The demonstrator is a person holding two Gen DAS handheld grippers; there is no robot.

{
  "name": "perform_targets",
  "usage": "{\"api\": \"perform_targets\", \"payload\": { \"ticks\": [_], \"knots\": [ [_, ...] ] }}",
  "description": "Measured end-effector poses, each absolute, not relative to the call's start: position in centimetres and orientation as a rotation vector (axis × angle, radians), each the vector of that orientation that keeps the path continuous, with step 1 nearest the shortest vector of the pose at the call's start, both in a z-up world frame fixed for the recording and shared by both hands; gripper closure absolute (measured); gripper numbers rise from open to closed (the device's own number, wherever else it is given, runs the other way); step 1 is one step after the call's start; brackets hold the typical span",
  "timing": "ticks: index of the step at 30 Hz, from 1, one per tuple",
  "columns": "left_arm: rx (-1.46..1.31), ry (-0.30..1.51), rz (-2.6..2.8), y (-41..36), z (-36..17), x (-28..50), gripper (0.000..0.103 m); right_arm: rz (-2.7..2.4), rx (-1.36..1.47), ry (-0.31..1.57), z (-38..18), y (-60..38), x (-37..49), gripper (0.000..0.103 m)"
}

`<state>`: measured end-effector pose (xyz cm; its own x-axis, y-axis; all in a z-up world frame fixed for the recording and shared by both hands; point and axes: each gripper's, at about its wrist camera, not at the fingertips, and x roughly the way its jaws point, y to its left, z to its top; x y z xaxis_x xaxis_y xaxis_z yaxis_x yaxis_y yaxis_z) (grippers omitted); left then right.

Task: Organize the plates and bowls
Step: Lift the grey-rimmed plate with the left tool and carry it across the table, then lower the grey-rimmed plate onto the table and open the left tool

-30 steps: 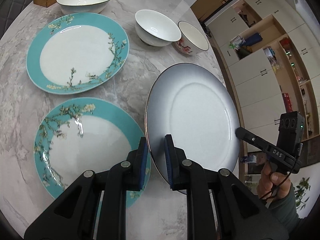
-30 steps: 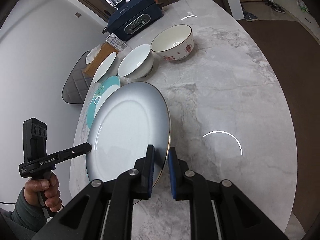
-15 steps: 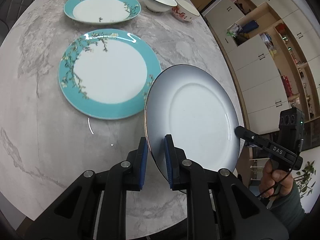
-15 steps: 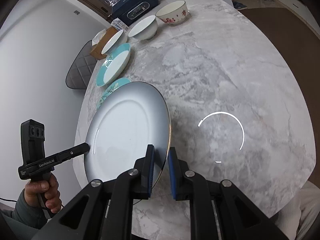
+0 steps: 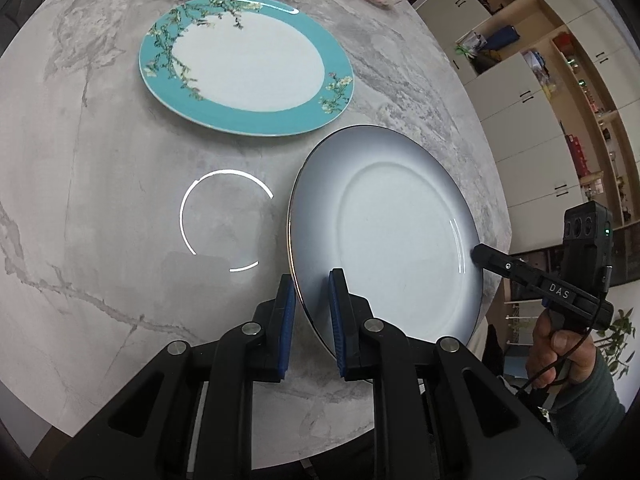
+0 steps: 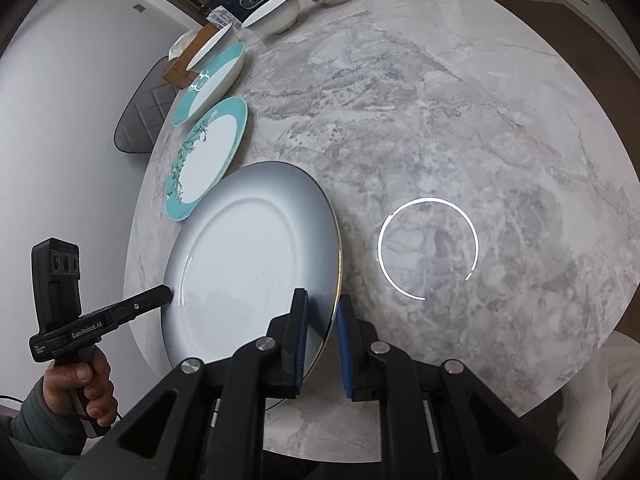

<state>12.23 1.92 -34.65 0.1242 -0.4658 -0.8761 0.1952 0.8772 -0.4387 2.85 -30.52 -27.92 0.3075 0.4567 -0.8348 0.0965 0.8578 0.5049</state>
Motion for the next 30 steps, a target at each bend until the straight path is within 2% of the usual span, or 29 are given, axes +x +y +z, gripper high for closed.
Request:
{"api": "perform_targets", "payload": {
  "ticks": [15,20,21,24,26,27,28,29,30],
  "knots": [
    [-0.215,1.374,-0.493,3.3,-35.9,12.8,0.088,0.23,0.47,1.258,-29.2,-29.1,3.8,0.087],
    [-0.23,1.36,-0.493,3.6,-35.7,12.7,0.086,0.238,0.451,1.262,-29.2,-28.6,4.2,0.079],
    [-0.23,1.347,-0.493,3.3,-35.6,13.0,0.083,0.241,0.46,1.259,-29.1,-28.7,4.3,0.076],
    [-0.246,1.296,-0.483,4.2,-34.3,12.9,0.059,0.25,0.474,1.215,-28.1,-29.1,4.1,0.063],
    [-0.268,1.263,-0.472,5.0,-33.3,13.1,0.054,0.248,0.491,1.195,-27.3,-29.7,4.3,0.039],
    [-0.283,1.255,-0.47,5.4,-32.9,13.3,0.046,0.243,0.497,1.184,-26.9,-30.0,4.5,0.033],
    [-0.302,1.251,-0.47,5.8,-32.6,13.6,0.037,0.236,0.502,1.174,-26.4,-30.4,4.6,0.024],
    [-0.315,1.249,-0.46,6.2,-32.3,13.8,0.033,0.23,0.505,1.165,-25.9,-30.7,4.8,0.015],
    [-0.332,1.245,-0.445,6.8,-32.0,14.1,0.024,0.222,0.504,1.152,-25.5,-31.0,5.1,0.01]
  ]
}}
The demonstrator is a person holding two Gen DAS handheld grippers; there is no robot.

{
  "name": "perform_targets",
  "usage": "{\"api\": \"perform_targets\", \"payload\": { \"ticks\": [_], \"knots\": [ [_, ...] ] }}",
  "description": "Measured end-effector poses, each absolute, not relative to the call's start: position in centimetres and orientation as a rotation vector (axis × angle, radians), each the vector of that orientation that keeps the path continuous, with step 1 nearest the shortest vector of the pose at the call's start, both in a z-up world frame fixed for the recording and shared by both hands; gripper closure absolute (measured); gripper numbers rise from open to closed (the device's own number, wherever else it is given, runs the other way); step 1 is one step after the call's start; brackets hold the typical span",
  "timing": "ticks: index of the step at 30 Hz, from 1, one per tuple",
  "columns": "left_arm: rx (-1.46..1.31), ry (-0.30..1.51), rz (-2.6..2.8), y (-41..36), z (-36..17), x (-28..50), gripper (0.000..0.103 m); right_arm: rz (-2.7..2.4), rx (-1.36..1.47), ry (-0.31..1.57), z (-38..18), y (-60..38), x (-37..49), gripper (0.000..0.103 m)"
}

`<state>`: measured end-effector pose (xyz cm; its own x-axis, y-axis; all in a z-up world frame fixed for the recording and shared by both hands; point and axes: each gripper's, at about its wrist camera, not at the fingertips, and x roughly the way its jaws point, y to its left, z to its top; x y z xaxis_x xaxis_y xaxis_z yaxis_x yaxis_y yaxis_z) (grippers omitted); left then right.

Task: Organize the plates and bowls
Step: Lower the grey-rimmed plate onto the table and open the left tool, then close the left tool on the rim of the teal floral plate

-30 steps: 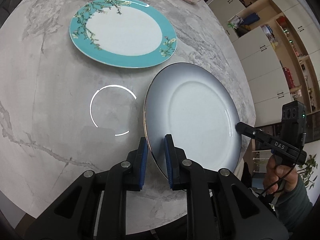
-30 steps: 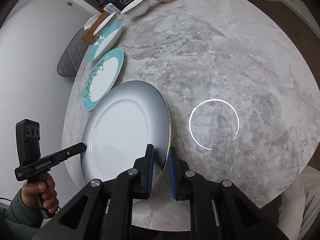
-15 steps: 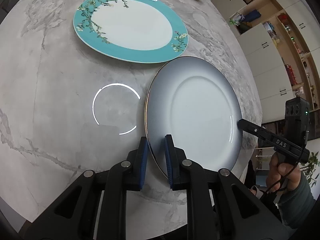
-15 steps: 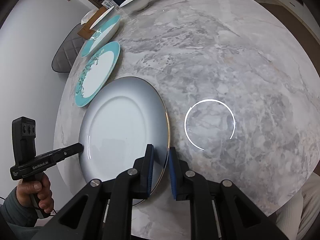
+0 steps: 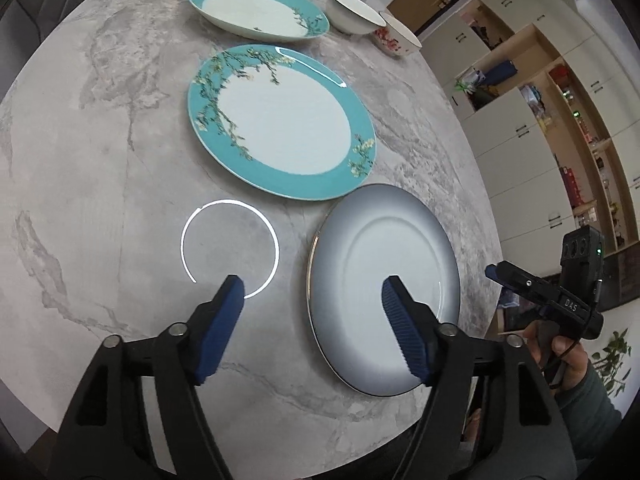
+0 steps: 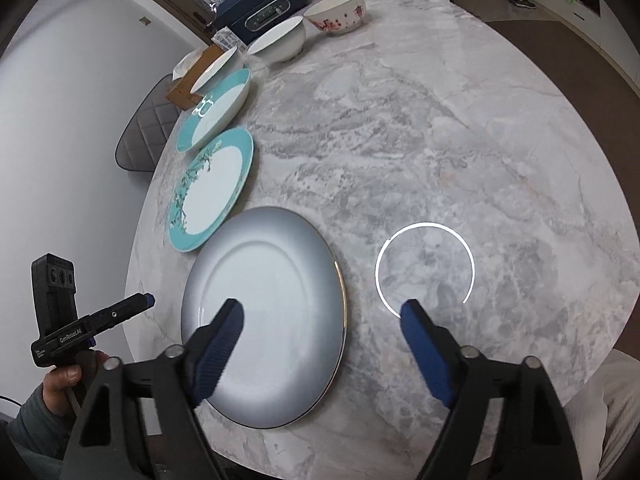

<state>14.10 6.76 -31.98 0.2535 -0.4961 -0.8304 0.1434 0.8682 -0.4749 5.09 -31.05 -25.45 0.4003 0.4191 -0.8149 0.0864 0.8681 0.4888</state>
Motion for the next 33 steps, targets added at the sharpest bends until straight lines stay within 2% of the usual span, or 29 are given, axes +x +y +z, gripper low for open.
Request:
{"api": "perform_targets", "payload": {
  "ticks": [1,2,8,11,18,22,29,30,33],
  "knots": [
    [-0.349,1.237,-0.431,7.4,-31.6,14.4,0.007,0.213,0.494,1.135,-24.9,-31.4,5.3,0.0],
    [-0.363,1.226,-0.412,7.9,-31.3,14.7,0.0,0.201,0.479,1.115,-24.3,-31.7,5.6,0.0],
    [-0.384,1.014,-0.27,11.0,-27.9,16.1,0.0,0.184,0.404,1.08,-21.8,-32.8,8.4,0.0],
    [-0.345,0.994,-0.233,11.3,-27.1,17.3,0.0,0.189,0.417,1.069,-21.4,-33.1,9.8,0.0],
    [-0.33,1.046,-0.17,12.2,-27.8,21.4,0.0,0.311,0.411,1.075,-21.3,-31.5,14.7,0.0],
    [-0.285,1.142,-0.166,11.7,-29.2,24.6,0.0,0.391,0.424,1.056,-21.5,-30.2,18.2,0.0],
    [-0.298,1.192,-0.133,11.3,-31.7,28.3,0.001,0.545,0.417,1.143,-23.6,-26.6,24.3,0.0],
    [-0.289,1.197,-0.134,11.1,-32.1,28.6,0.001,0.562,0.417,1.158,-24.1,-26.2,25.0,0.001],
    [-0.265,1.206,-0.153,10.7,-33.0,29.2,0.001,0.599,0.433,1.197,-25.5,-25.4,26.6,0.011]
  ]
}}
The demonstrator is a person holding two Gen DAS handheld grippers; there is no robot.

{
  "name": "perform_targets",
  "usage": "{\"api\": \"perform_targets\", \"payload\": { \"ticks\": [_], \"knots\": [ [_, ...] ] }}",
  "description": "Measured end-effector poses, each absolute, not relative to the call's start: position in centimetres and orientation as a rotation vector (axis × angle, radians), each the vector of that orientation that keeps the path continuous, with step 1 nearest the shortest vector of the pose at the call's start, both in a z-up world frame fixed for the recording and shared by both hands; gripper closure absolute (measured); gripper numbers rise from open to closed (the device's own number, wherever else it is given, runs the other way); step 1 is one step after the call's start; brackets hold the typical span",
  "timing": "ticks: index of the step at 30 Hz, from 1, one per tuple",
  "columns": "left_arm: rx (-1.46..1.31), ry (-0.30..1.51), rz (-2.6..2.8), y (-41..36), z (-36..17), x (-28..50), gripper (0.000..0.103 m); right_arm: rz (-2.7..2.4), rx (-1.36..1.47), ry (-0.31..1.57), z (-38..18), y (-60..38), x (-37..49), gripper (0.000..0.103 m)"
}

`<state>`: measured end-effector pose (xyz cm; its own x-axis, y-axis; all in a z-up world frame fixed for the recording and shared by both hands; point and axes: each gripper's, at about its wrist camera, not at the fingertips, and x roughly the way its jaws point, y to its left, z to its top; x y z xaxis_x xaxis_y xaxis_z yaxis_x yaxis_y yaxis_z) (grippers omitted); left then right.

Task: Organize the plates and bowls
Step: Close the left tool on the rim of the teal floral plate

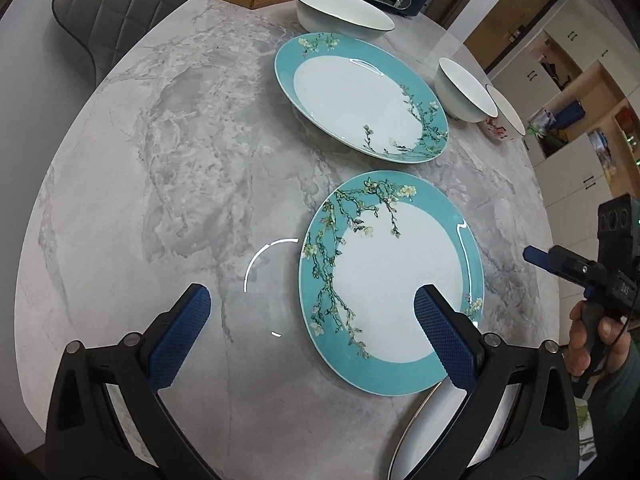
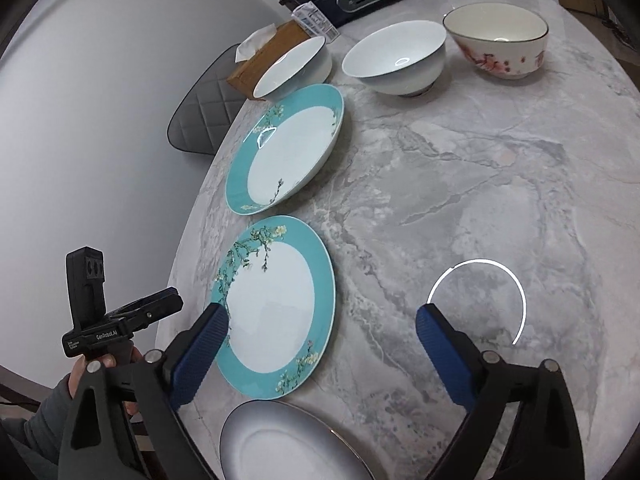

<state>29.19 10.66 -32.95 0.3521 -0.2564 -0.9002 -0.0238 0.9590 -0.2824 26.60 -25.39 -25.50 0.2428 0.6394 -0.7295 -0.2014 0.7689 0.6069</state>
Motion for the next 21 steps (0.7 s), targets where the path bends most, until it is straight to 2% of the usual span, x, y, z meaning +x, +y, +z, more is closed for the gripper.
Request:
{"api": "perform_targets", "payload": {
  "ticks": [2,6,8,12,13,21],
  "knots": [
    [-0.257,1.221,-0.174,10.4,-33.6,29.6,0.001,0.616,0.444,1.22,-26.4,-25.0,27.3,0.023],
    [-0.253,1.259,-0.213,9.6,-35.3,30.5,0.001,0.656,0.427,1.265,-27.9,-24.2,28.0,0.036],
    [-0.291,1.272,-0.24,9.5,-36.1,30.8,0.009,0.674,0.419,1.293,-28.6,-23.7,28.1,0.044],
    [-0.318,1.298,-0.237,9.3,-37.1,31.5,0.065,0.691,0.4,1.322,-29.3,-23.0,28.2,0.046],
    [-0.317,1.306,-0.231,9.3,-37.3,31.6,0.071,0.696,0.397,1.328,-29.4,-22.9,28.2,0.046],
    [-0.353,1.313,-0.186,9.9,-37.3,31.7,0.071,0.725,0.396,1.348,-29.8,-22.1,28.1,0.051]
  ]
}}
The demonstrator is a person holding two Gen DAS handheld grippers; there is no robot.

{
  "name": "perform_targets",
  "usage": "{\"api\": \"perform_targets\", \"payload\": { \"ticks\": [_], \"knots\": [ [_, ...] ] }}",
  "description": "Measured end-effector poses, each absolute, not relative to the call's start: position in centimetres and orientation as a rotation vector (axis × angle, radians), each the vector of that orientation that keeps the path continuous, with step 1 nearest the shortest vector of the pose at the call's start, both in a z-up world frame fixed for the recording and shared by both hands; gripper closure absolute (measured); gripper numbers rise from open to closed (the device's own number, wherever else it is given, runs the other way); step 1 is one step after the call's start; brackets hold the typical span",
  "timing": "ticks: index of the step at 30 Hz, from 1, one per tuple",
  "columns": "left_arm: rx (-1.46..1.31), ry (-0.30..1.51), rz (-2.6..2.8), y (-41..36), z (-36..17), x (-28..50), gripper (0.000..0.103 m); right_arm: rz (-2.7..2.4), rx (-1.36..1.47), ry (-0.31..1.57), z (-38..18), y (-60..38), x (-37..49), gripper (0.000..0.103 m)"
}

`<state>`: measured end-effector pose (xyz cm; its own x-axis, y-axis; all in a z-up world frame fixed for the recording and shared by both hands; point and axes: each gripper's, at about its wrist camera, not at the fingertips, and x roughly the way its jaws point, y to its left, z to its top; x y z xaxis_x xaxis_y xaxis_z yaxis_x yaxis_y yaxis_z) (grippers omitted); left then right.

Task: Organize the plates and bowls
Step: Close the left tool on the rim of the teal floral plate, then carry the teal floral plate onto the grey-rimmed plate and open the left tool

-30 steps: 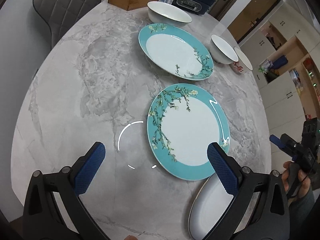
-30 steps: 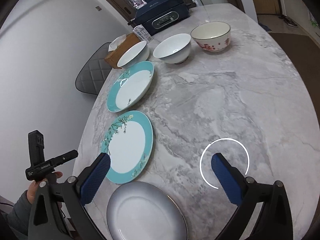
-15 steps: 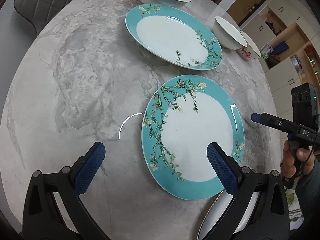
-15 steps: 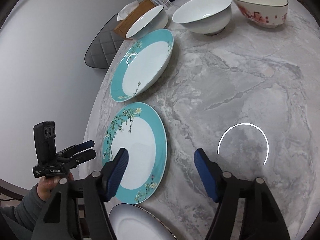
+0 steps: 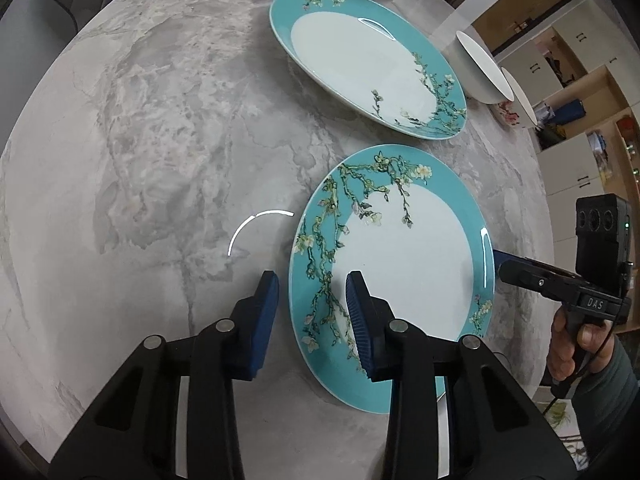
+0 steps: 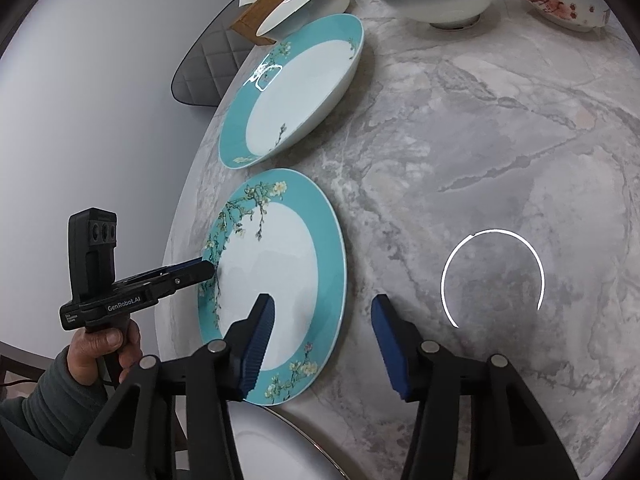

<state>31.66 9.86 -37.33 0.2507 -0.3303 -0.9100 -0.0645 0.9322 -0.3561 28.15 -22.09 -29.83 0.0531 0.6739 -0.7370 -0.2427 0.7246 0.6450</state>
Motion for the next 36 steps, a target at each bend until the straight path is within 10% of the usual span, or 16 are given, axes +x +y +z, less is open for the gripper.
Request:
{"api": "perform_targets", "payload": {
  "ticks": [9,12,15,36],
  "knots": [
    [-0.339,1.357,-0.235,9.3,-37.5,31.7,0.072,0.76,0.423,1.382,-30.5,-21.7,28.0,0.068],
    [-0.293,1.372,-0.213,9.4,-37.6,31.8,0.087,0.767,0.423,1.389,-30.5,-21.9,28.2,0.07],
    [-0.299,1.375,-0.206,9.6,-37.6,31.8,0.089,0.737,0.396,1.412,-30.8,-22.1,28.4,0.092],
    [-0.263,1.35,-0.235,7.4,-35.1,30.4,0.09,0.654,0.397,1.38,-28.2,-23.5,28.1,0.094]
  ]
}}
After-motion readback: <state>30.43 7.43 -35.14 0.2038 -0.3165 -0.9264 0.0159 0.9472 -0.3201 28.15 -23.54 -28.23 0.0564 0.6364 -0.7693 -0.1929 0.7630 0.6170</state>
